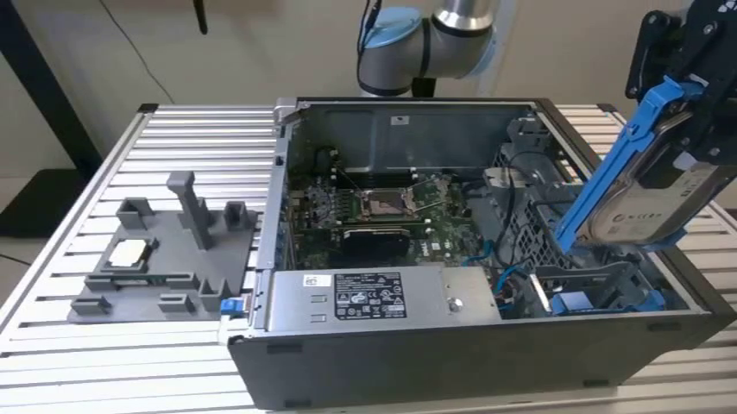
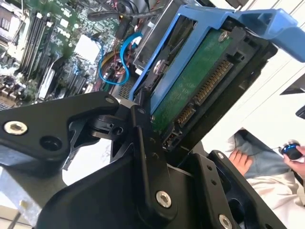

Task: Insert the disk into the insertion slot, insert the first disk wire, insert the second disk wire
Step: 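Insert the disk into the insertion slot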

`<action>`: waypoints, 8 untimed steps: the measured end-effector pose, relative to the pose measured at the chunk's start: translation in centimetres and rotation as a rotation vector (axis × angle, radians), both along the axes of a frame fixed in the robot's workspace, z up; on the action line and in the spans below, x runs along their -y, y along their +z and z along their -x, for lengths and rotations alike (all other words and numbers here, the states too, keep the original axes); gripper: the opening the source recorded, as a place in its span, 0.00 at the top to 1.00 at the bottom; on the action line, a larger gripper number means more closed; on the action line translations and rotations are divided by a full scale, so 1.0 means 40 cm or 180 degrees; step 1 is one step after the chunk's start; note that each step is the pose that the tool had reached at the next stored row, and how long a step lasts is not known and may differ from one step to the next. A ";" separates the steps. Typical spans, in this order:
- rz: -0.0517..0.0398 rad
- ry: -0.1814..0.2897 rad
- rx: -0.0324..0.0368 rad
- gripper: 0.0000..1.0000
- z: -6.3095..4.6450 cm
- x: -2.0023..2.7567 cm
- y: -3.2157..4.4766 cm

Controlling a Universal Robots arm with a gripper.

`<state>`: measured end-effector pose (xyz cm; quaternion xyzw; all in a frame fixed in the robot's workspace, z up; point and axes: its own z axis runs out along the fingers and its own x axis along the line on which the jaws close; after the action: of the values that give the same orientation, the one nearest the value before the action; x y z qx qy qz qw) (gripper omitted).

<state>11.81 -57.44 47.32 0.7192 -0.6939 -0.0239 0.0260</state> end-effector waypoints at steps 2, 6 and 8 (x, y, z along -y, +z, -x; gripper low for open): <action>-0.0002 0.0007 0.0000 0.67 0.000 0.002 -0.006; -0.0008 0.0009 0.0008 0.67 -0.001 0.003 -0.020; -0.0012 0.0008 0.0020 0.67 -0.001 0.004 -0.028</action>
<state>11.84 -57.61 46.21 0.7202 -0.6930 -0.0229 0.0225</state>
